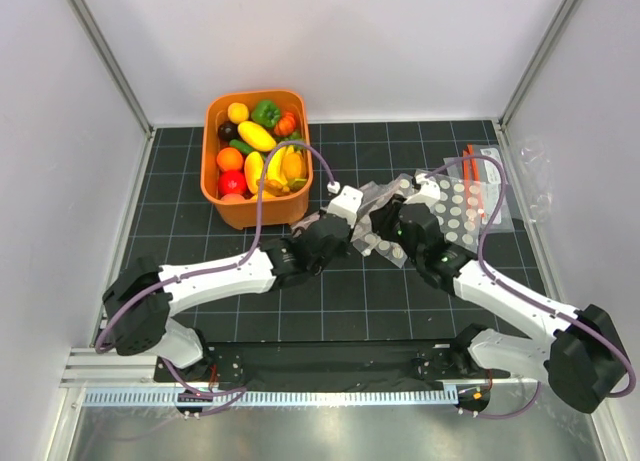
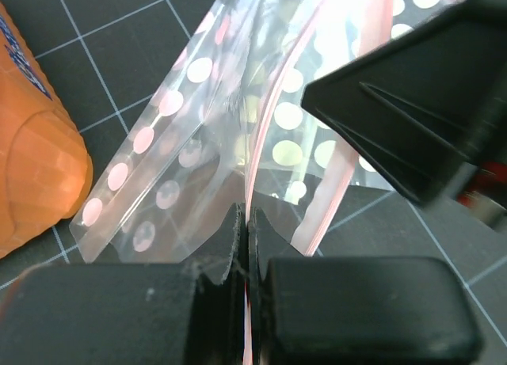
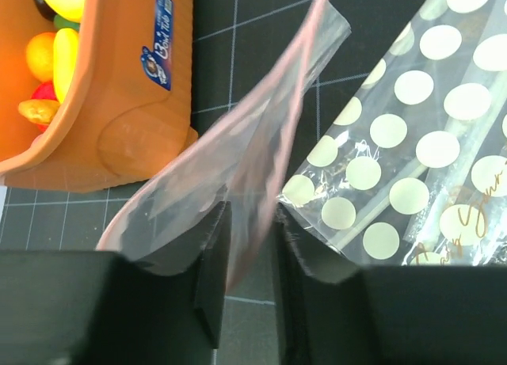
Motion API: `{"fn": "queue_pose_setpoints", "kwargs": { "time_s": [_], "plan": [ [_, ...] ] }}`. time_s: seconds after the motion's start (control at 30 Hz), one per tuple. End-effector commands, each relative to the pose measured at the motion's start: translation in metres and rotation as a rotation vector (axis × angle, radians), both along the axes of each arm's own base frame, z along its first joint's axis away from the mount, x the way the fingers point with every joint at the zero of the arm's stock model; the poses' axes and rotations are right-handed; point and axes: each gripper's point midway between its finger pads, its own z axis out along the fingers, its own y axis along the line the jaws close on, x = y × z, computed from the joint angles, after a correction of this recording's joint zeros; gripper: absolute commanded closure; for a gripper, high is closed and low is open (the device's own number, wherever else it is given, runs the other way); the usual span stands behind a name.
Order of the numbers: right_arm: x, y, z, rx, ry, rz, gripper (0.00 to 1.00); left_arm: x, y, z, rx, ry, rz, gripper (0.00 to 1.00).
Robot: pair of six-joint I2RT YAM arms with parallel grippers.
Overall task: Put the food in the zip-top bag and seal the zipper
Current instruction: Open the zipper of the food storage bag.
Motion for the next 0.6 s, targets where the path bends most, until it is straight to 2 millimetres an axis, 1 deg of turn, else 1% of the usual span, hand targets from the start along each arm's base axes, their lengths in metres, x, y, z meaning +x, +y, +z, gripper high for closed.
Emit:
{"fn": "queue_pose_setpoints", "kwargs": {
  "time_s": [0.0, 0.03, 0.07, 0.1, 0.13, 0.17, 0.2, 0.23, 0.27, 0.3, 0.37, 0.4, 0.43, 0.47, 0.5, 0.53, 0.57],
  "plan": [
    [0.012, 0.003, 0.022, 0.02, -0.027, -0.04, 0.69, -0.001, -0.003, 0.04, -0.135, -0.055, -0.008, 1.0],
    [0.011, 0.0, 0.02, 0.009, -0.012, -0.048, 0.76, -0.001, -0.001, 0.041, -0.138, -0.058, -0.003, 1.0],
    [0.011, -0.004, 0.022, 0.001, -0.016, -0.068, 0.8, -0.001, 0.002, 0.04, -0.137, -0.058, 0.01, 1.0],
    [0.011, -0.006, 0.027, 0.002, -0.027, -0.074, 0.85, 0.0, 0.005, 0.045, -0.15, -0.064, 0.025, 1.0],
    [0.008, -0.011, 0.024, -0.032, -0.015, -0.076, 0.93, 0.001, 0.009, 0.046, -0.154, -0.066, 0.047, 1.0],
    [0.007, -0.017, 0.036, -0.034, -0.044, -0.093, 0.96, 0.006, 0.025, 0.045, -0.125, -0.074, 0.127, 1.0],
    [0.006, -0.022, 0.043, -0.047, -0.055, -0.103, 0.99, 0.007, 0.029, 0.047, -0.133, -0.073, 0.153, 1.0],
    [0.002, -0.029, 0.041, -0.085, -0.037, -0.115, 0.99, 0.01, 0.033, 0.05, -0.149, -0.069, 0.175, 1.0],
    [-0.001, -0.034, 0.048, -0.103, -0.046, -0.121, 0.99, 0.011, 0.038, 0.05, -0.154, -0.065, 0.193, 1.0],
    [-0.004, -0.039, 0.056, -0.125, -0.041, -0.128, 0.99, 0.01, 0.043, 0.054, -0.172, -0.064, 0.203, 1.0],
    [-0.007, -0.04, 0.065, -0.151, -0.054, -0.095, 0.99, 0.012, 0.048, 0.055, -0.194, -0.058, 0.219, 0.99],
    [-0.01, -0.031, 0.07, -0.135, -0.066, -0.037, 0.99, 0.012, 0.05, 0.055, -0.198, -0.057, 0.222, 0.91],
    [-0.011, -0.026, 0.073, -0.132, -0.075, -0.003, 0.99, 0.011, 0.051, 0.058, -0.207, -0.06, 0.222, 0.83],
    [-0.013, -0.019, 0.074, -0.127, -0.074, 0.034, 0.99, 0.011, 0.052, 0.06, -0.209, -0.063, 0.216, 0.77],
    [-0.012, -0.012, 0.076, -0.128, -0.082, 0.071, 0.99, 0.009, 0.049, 0.061, -0.21, -0.058, 0.195, 0.68],
    [-0.014, -0.003, 0.075, -0.121, -0.072, 0.119, 0.99, 0.008, 0.046, 0.061, -0.213, -0.057, 0.179, 0.64],
    [-0.014, 0.001, 0.075, -0.121, -0.072, 0.134, 0.99, 0.008, 0.044, 0.061, -0.207, -0.056, 0.167, 0.61]
  ]
}}
